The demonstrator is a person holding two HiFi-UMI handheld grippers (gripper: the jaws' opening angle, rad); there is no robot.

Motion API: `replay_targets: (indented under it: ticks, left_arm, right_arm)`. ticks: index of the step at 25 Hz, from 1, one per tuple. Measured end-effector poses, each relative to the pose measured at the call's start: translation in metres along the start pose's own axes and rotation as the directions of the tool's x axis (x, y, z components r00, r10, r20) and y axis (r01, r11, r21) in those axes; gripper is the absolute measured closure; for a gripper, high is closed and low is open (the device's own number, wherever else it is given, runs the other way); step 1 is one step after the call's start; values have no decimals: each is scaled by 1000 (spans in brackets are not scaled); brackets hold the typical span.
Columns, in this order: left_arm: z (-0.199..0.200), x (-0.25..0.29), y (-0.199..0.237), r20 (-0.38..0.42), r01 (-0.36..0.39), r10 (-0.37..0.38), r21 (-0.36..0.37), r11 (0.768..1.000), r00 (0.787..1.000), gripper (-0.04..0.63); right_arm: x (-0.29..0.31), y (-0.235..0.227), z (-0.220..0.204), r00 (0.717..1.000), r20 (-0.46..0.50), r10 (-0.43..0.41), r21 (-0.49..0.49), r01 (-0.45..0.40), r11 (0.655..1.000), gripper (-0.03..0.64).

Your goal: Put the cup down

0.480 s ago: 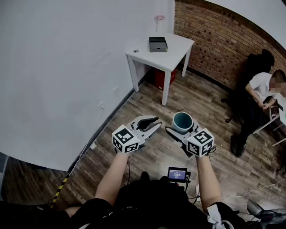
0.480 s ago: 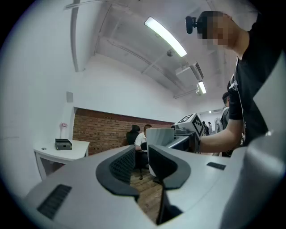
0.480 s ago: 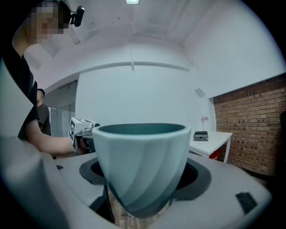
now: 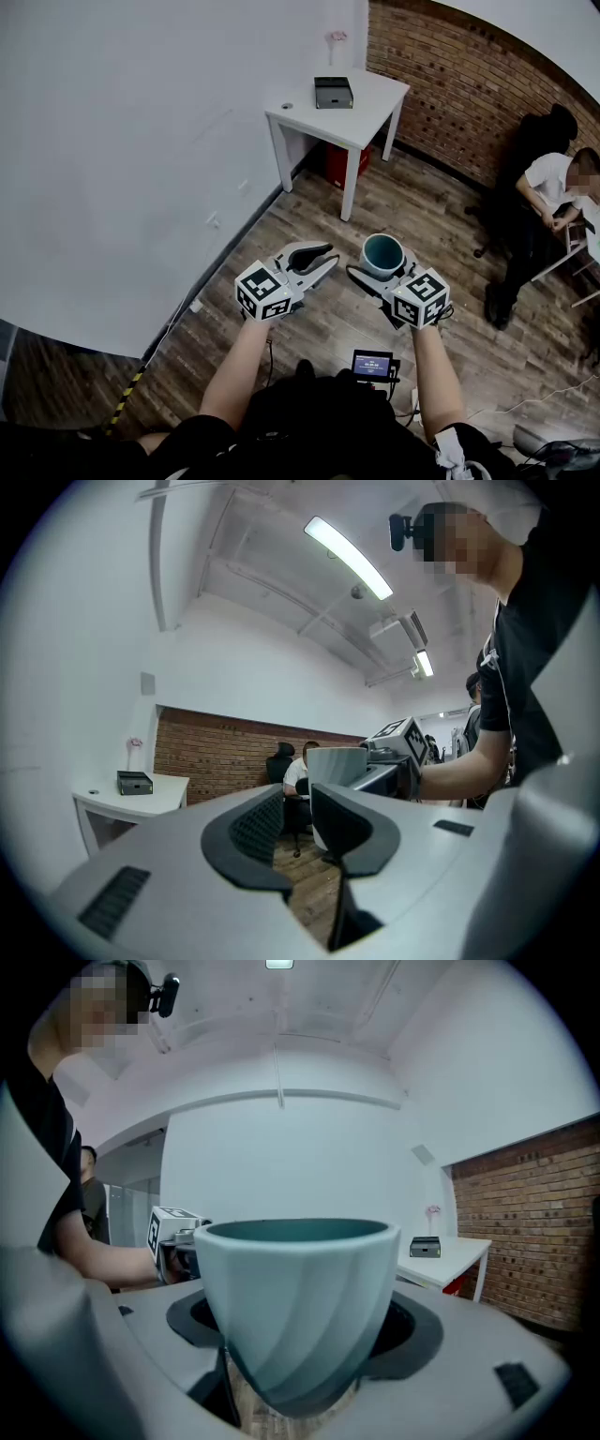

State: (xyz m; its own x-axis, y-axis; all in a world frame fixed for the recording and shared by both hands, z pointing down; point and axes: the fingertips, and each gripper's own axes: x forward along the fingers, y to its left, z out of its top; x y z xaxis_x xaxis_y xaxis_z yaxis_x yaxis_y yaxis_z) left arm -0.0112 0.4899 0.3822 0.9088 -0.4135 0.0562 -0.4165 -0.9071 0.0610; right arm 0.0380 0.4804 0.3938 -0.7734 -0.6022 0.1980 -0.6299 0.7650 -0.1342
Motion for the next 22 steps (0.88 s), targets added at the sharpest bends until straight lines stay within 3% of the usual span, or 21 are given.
replay_targets:
  ticks: [5, 11, 22]
  left_arm:
    - [-2, -9, 8, 2, 1, -1, -4, 1000, 1000, 511]
    - [-14, -19, 22, -54, 19, -16, 57, 998, 998, 511]
    - [-24, -36, 57, -34, 40, -40, 8, 999, 999, 511]
  right_arm:
    - [11, 3, -1, 1000, -2, -4, -1, 4, 1000, 224]
    - [34, 5, -7, 1000, -16, -24, 3, 24, 1000, 224]
    - [68, 7, -19, 998, -38, -55, 37, 57, 998, 224]
